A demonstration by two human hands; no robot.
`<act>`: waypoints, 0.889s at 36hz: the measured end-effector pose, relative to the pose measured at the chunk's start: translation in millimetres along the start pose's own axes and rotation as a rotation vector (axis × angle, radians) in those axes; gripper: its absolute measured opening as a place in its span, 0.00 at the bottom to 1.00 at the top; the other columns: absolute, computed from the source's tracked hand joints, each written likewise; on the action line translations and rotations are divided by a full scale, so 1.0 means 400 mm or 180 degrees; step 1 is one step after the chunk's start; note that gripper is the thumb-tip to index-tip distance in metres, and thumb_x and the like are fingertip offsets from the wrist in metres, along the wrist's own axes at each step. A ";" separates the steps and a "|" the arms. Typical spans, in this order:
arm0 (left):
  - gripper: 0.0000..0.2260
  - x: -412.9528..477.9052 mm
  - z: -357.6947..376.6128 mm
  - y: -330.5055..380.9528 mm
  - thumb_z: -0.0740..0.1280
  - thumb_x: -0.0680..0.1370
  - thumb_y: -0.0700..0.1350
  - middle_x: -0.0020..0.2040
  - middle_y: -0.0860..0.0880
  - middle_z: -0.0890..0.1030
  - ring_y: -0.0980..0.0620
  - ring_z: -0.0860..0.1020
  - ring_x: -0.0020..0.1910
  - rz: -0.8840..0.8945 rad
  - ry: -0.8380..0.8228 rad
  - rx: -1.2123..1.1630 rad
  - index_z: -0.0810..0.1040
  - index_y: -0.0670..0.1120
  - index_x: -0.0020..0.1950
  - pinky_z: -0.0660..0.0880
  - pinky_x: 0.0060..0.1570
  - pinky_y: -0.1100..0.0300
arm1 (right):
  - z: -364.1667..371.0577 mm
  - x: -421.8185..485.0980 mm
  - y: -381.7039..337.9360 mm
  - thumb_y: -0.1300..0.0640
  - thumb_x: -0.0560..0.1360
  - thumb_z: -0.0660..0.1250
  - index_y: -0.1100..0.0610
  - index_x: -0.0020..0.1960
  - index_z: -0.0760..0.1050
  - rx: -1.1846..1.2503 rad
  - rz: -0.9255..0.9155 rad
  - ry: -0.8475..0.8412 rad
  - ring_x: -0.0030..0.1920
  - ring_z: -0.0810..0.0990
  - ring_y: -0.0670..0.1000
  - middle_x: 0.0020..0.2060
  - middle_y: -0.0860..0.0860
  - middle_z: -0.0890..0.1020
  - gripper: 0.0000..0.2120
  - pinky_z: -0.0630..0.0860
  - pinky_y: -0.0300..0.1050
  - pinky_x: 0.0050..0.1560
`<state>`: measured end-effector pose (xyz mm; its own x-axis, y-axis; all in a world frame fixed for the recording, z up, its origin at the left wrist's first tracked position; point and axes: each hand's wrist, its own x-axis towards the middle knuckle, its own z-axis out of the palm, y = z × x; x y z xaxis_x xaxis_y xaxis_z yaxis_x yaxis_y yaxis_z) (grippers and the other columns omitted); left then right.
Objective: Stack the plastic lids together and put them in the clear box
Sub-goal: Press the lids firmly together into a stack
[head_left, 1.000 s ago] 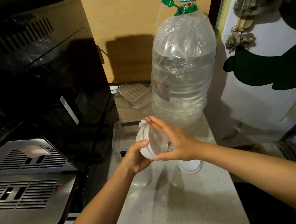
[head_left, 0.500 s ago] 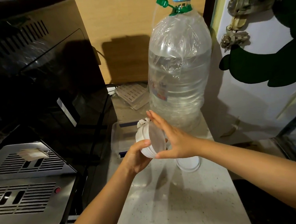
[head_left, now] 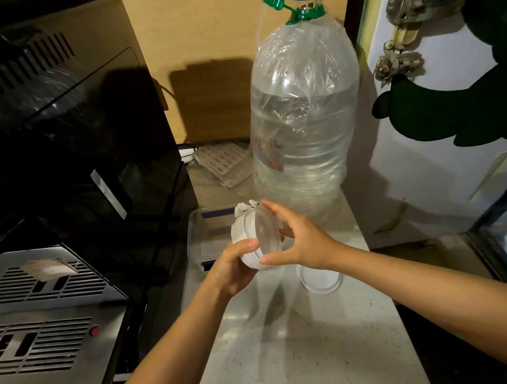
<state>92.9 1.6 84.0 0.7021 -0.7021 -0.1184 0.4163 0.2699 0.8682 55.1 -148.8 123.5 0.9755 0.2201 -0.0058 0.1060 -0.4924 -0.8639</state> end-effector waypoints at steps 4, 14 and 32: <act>0.35 0.002 -0.005 0.000 0.79 0.48 0.56 0.40 0.50 0.84 0.53 0.81 0.41 -0.0055 0.0049 0.0102 0.76 0.46 0.52 0.79 0.39 0.60 | -0.007 0.003 0.003 0.56 0.64 0.77 0.52 0.73 0.54 -0.0032 0.0005 0.0050 0.63 0.66 0.43 0.70 0.50 0.67 0.45 0.69 0.38 0.62; 0.38 0.011 -0.009 -0.003 0.79 0.48 0.58 0.44 0.48 0.81 0.53 0.81 0.42 -0.0095 0.0146 0.0293 0.74 0.46 0.54 0.79 0.39 0.60 | -0.023 0.015 0.004 0.58 0.64 0.76 0.53 0.73 0.56 -0.0132 0.0039 -0.0057 0.62 0.68 0.44 0.69 0.50 0.68 0.44 0.71 0.31 0.54; 0.36 0.001 0.001 0.010 0.78 0.48 0.59 0.40 0.53 0.84 0.56 0.81 0.41 0.0053 0.0159 0.0452 0.74 0.49 0.52 0.79 0.38 0.61 | -0.027 0.016 -0.012 0.58 0.65 0.76 0.56 0.73 0.55 -0.0610 -0.0226 -0.0111 0.66 0.65 0.47 0.71 0.51 0.64 0.43 0.67 0.39 0.63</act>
<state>94.7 2.1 87.6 0.7376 -0.6637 -0.1243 0.3211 0.1829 0.9292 62.9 -154.0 132.9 0.9573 0.2875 0.0313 0.2123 -0.6252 -0.7510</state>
